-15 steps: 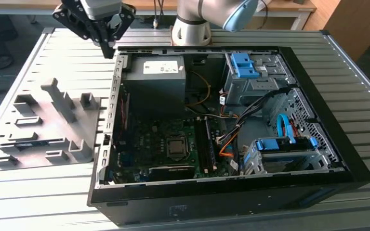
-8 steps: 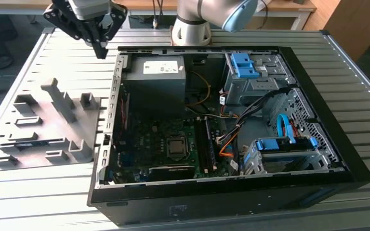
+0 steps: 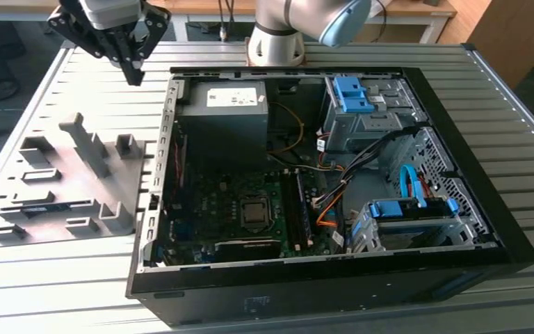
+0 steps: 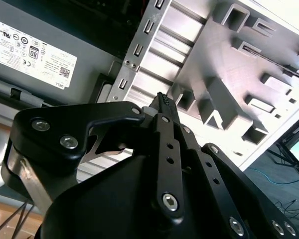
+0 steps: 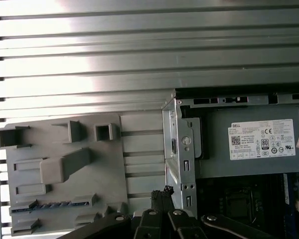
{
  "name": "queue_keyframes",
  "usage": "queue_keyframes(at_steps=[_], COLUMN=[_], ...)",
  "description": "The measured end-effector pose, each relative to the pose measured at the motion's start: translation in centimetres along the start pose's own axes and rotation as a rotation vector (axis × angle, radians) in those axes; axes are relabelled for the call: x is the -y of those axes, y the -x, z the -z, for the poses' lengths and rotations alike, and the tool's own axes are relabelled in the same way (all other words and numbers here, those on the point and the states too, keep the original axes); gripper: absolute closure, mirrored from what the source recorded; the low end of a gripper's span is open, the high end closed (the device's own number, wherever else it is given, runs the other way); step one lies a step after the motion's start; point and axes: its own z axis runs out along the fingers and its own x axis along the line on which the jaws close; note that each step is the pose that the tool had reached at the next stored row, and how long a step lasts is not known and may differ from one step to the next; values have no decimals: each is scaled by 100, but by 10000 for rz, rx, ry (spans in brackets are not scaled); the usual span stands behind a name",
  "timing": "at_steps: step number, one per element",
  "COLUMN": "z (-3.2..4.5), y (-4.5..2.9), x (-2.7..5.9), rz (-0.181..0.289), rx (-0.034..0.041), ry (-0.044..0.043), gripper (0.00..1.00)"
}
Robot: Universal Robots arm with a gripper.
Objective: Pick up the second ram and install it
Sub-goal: 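Reach for the second ram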
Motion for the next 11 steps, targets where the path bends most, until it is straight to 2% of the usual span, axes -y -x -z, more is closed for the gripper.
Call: queue_keyframes(at_steps=[11], z=[-3], y=[-191], x=[15], rz=[-1], rx=[0], ry=[-1], gripper=[90])
